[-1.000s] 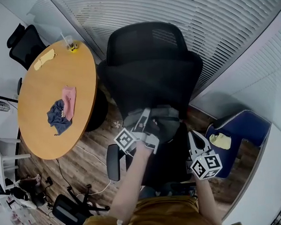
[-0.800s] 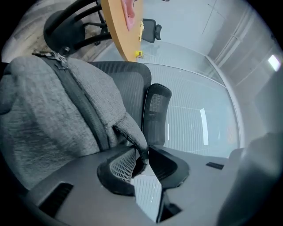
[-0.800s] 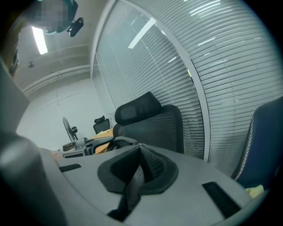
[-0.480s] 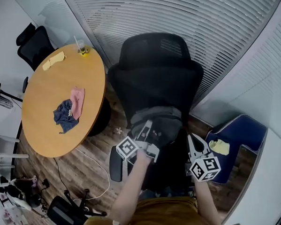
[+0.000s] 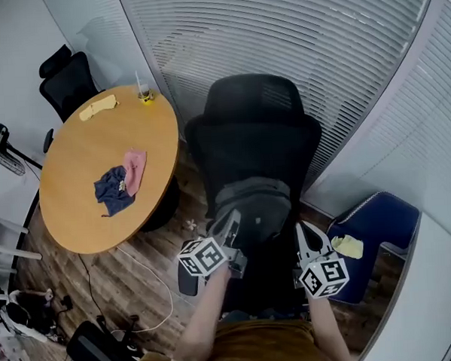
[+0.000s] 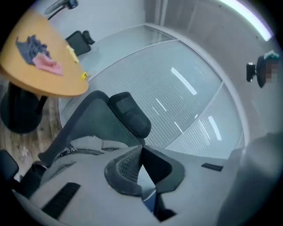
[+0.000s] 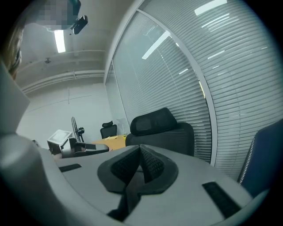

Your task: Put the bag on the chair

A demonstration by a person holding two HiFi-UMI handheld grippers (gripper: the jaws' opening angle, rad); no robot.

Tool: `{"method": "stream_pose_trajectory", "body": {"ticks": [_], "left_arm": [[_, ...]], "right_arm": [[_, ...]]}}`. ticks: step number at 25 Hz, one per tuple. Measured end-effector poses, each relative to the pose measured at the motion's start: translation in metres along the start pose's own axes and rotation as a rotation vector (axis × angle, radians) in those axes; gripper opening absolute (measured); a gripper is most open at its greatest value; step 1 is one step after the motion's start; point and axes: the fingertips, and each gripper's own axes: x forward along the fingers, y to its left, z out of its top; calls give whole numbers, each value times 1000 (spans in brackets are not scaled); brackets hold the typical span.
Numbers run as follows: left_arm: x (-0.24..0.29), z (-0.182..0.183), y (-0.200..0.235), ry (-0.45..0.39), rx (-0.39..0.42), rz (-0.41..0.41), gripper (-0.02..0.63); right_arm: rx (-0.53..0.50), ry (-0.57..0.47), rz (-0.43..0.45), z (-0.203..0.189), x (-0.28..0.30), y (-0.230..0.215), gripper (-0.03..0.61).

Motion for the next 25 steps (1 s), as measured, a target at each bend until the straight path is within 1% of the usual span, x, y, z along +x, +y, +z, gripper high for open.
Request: {"method": "stream_pose_trajectory", "body": {"ticks": [3,5,8,9,11,12,14,19,25], "left_arm": [[-14,7,-14,25,151,47,23],[-23,15,-27,1,258,58,23],[-39,26,-48,-46,461,51,23],[-44,28,-54,-51,514,44,23],[-56,30,-64,-70,584,35,23],[-62,30,-68,-79,610,37,23],[-70,28,-70,-70,643,41,23],[-70,14,-73,6,668,20,23],[-72,-1,-86,25,729,-11,23]], "right_arm": [[-30,-17,-5,5,-10,12,12],[-52,-20,-8,6,-15,19,12],[-91,-26,-5,10,-22,30,12],[-105,-31,-5,12,-24,33,12],[-140,-41,-3,14,-29,38,12],[-156,-43,-4,15,-31,40,12],[-172,-48,-9,18,-37,43,12],[-188,-60,-22,25,-47,45,12],[-185,-69,-35,25,-58,46,12]]}}
